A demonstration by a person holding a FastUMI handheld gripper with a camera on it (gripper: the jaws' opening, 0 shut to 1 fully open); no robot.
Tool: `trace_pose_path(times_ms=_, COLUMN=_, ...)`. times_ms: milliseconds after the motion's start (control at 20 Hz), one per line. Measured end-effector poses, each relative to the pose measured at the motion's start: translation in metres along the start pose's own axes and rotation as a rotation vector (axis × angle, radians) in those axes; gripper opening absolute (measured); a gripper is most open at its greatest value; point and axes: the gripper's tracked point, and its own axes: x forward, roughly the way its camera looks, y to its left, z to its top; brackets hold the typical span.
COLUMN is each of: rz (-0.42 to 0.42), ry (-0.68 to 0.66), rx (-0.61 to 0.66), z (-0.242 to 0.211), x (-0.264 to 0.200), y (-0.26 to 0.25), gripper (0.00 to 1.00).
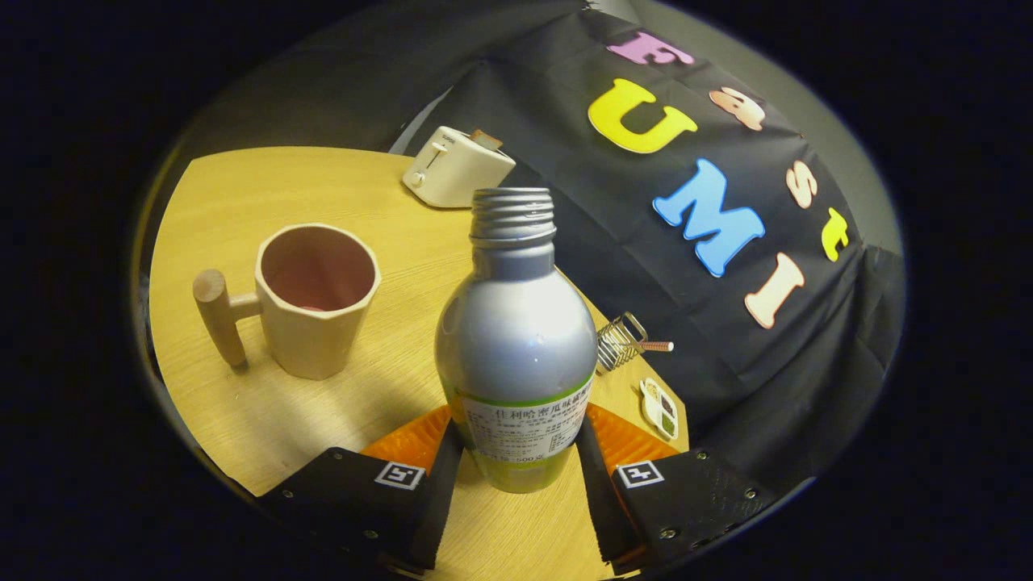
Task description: Take the bottle from table, then pour the juice into the cup, finally place the bottle on the coaster
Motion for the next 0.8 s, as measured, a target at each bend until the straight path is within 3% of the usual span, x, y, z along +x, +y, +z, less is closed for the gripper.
trace_pose_path(times_ms=350, rz=-0.029, ry=0.020, rx=-0.234, z=0.0084, x=-0.0024, y=0.0055, gripper=0.72)
trace_pose_path(times_ms=800, rz=-0.052, ry=0.064, rx=-0.438, z=0.0093, x=0.0041, y=-0.0008, gripper=0.72)
